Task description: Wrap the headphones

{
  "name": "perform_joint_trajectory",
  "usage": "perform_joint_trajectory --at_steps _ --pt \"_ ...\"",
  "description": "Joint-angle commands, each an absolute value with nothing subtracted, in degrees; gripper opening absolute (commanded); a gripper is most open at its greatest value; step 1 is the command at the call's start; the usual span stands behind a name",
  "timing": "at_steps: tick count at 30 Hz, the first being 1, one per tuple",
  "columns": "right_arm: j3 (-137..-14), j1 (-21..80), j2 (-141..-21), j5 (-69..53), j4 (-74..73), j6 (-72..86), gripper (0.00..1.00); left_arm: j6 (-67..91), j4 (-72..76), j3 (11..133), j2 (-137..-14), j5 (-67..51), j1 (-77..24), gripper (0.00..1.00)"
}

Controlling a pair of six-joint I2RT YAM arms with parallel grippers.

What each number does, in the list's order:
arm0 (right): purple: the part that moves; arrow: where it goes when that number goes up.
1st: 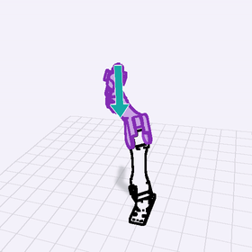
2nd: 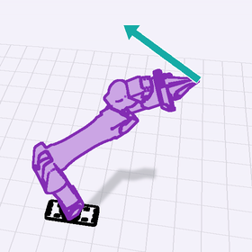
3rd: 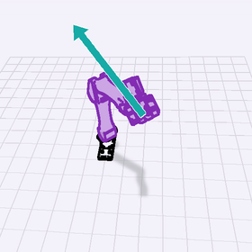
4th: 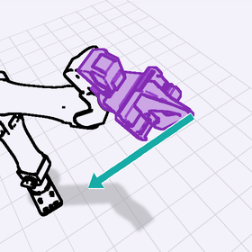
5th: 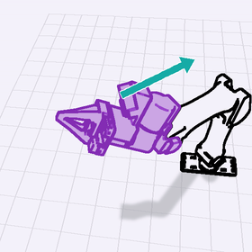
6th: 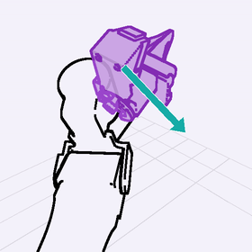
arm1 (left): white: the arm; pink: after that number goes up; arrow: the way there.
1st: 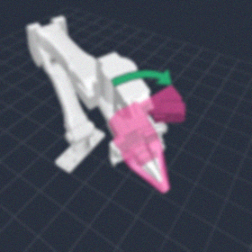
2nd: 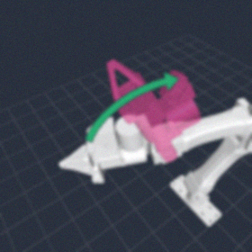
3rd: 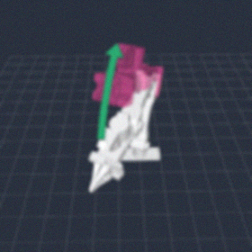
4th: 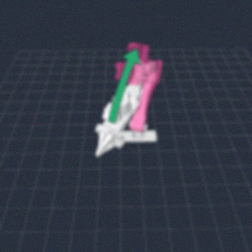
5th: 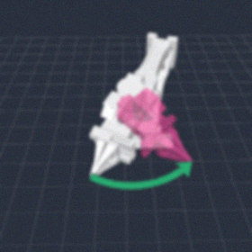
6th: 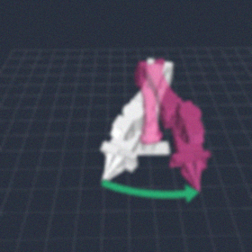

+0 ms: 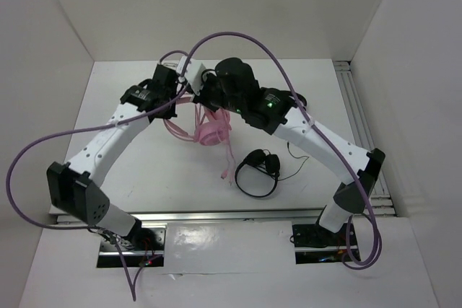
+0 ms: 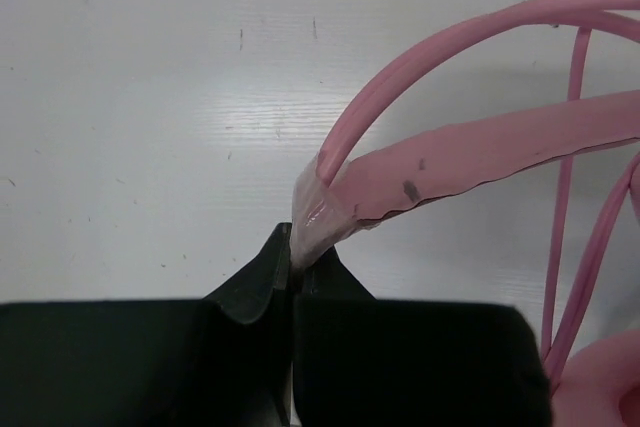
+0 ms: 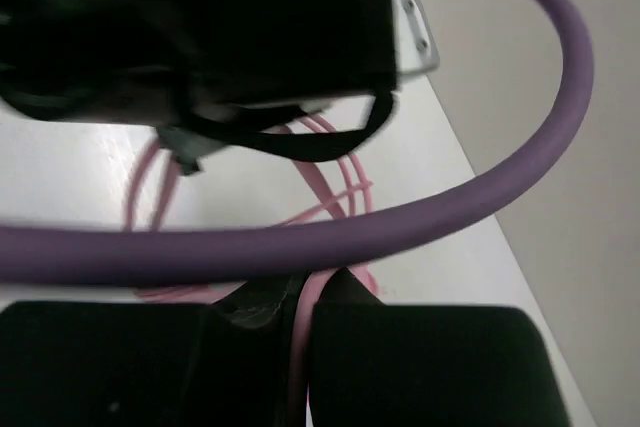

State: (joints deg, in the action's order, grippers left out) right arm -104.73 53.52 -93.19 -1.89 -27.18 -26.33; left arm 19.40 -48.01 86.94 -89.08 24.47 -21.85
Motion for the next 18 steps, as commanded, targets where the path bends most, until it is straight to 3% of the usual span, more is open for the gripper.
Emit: perform_joint_trajectory --at_steps 1,5,13,18 --pt "-110.21 54.23 -92.29 10.89 -24.18 -34.71 0.00 16.79 -43.68 82.37 -80.36 28.56 -24.78 0.00" --pt "-110.21 54.23 -92.29 16.77 -20.93 -36.47 0.00 17.49 -45.08 77.97 -74.29 33.91 -27.68 0.00" --pt "-110.30 53.53 -91.67 21.01 -11.79 -37.00 0.01 14.34 -50.88 78.04 -66.89 28.92 -33.92 0.00" --pt "-110.91 53.53 -91.14 25.22 -5.45 -37.00 0.02 13.18 -52.73 76.47 -66.88 33.39 -37.52 0.00"
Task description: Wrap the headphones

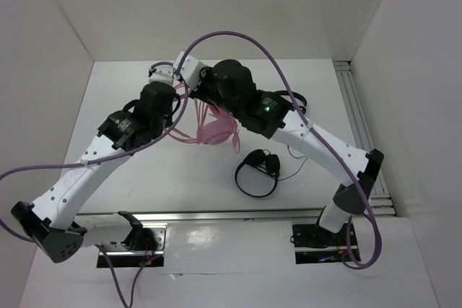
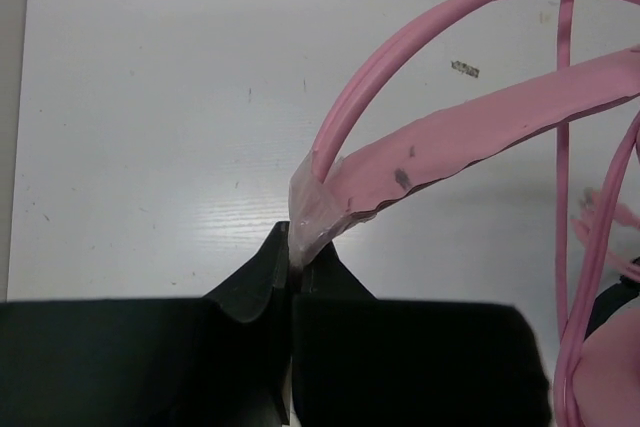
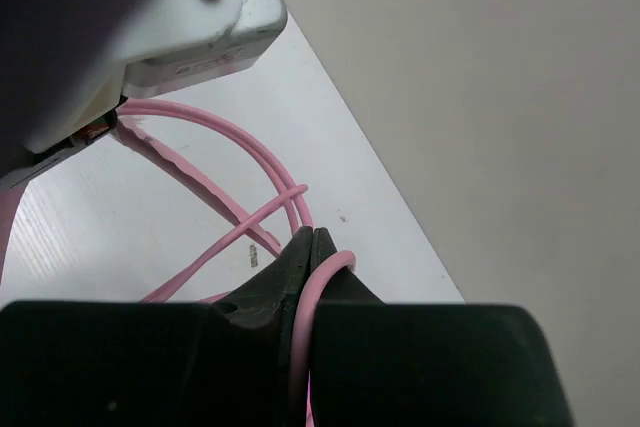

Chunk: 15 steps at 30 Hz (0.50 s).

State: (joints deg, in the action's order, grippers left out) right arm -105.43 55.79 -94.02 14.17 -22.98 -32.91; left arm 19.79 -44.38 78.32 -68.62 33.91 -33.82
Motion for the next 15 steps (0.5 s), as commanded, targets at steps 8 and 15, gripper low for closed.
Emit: perform_joint_trajectory --at_steps 8,15 --pt "-130.68 48.35 -94.22 1.61 -31.44 -33.58 0.00 14.41 -52.21 76.46 -71.54 29.19 -38.14 0.00" --pt "-127.71 44.65 -93.34 -16.43 -39.72 -26.72 0.00 11.17 -43.17 74.27 -70.84 10.75 -29.90 0.00"
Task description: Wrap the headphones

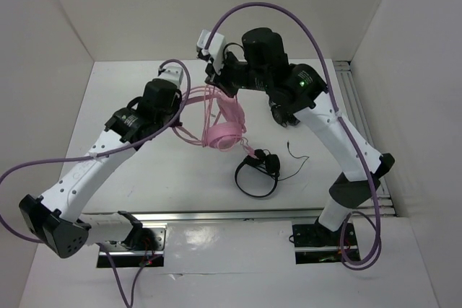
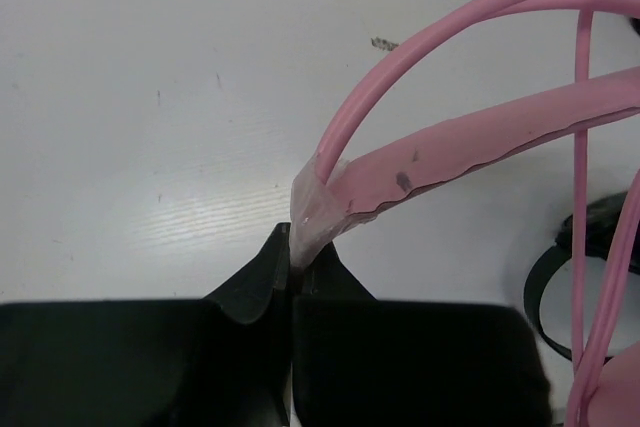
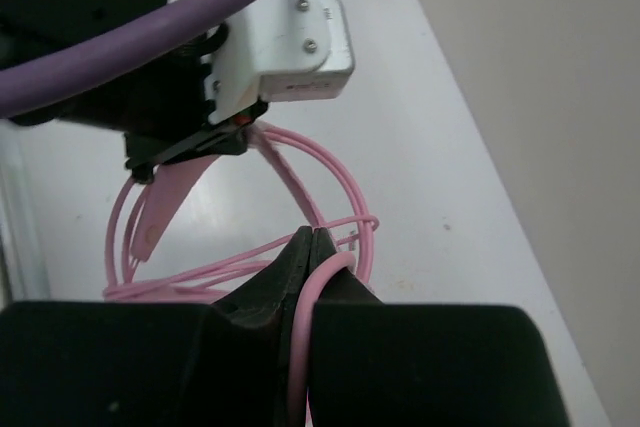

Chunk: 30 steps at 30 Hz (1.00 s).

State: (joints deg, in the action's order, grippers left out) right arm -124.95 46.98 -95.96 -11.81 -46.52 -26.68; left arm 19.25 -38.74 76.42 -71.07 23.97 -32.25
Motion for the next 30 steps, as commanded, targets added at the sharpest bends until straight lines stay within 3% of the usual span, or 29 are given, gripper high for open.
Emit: perform_joint_trajectory --at_steps 1,4,9,19,24,30 --pt "-127.71 44.65 -94.04 -16.44 -40.42 -26.20 0.00 10.64 -43.15 74.27 -70.84 9.16 -29.27 0.00" --pt "-128.31 43.95 -96.94 -20.80 -43.85 -25.32 0.00 8.80 -43.15 76.46 -73.21 6.59 -27.69 0.00" --pt "-134.73 37.63 -101.15 -40.06 -50.17 -21.88 0.00 8.79 -40.35 77.08 -76.63 -2.09 -22.68 0.00" --pt "-130.26 35.78 -104.85 -37.27 -56.51 -22.41 0.00 10.01 -36.58 77.70 -79.98 -14.75 -12.67 0.00" --pt "-131.82 32.70 -108.00 -49.55 -59.57 -22.94 0.00 12.74 -34.80 78.22 -83.31 -27.65 -5.99 0.00" --pt "-127.27 34.10 -107.93 -39.55 -58.54 -24.16 0.00 13.89 -33.05 78.22 -82.97 -30.42 -2.20 0.00"
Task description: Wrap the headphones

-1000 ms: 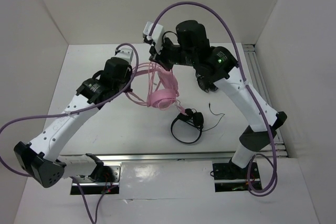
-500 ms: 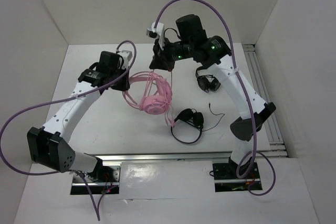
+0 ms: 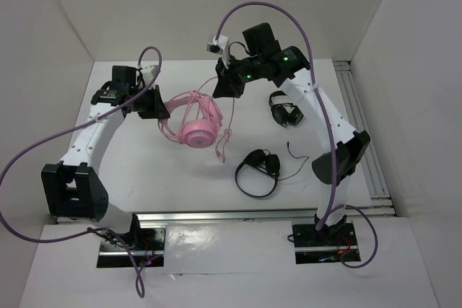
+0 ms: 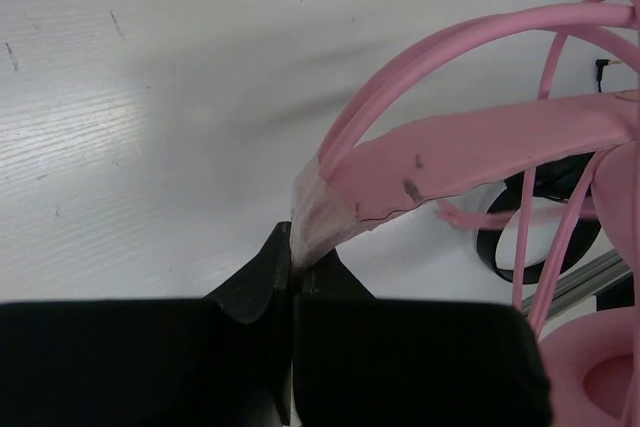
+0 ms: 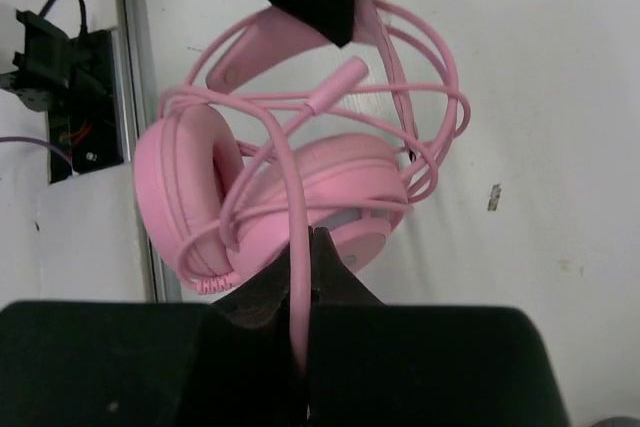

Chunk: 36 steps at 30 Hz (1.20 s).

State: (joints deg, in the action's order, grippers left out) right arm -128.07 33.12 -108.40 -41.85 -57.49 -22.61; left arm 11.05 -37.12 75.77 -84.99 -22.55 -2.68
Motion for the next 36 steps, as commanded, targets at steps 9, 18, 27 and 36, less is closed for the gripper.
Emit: perform_joint_trajectory --at_steps 9,18,27,36 --pt "-121.21 37.53 -101.70 -10.21 -39.66 -18.90 0.00 12.57 -33.57 73.39 -76.30 -32.52 -3.25 0.00" --pt "-118.83 38.76 -100.72 3.23 -27.43 -16.53 0.00 10.02 -41.74 78.30 -70.14 -30.94 -10.10 0.00" --pt "-111.88 39.29 -102.13 8.26 -19.33 -12.48 0.00 9.66 -48.43 82.87 -69.26 -16.12 -19.69 0.00" --pt "-92.05 31.82 -96.77 -21.74 -5.31 -3.54 0.03 15.46 -53.26 98.05 -64.51 -7.20 -19.69 0.00"
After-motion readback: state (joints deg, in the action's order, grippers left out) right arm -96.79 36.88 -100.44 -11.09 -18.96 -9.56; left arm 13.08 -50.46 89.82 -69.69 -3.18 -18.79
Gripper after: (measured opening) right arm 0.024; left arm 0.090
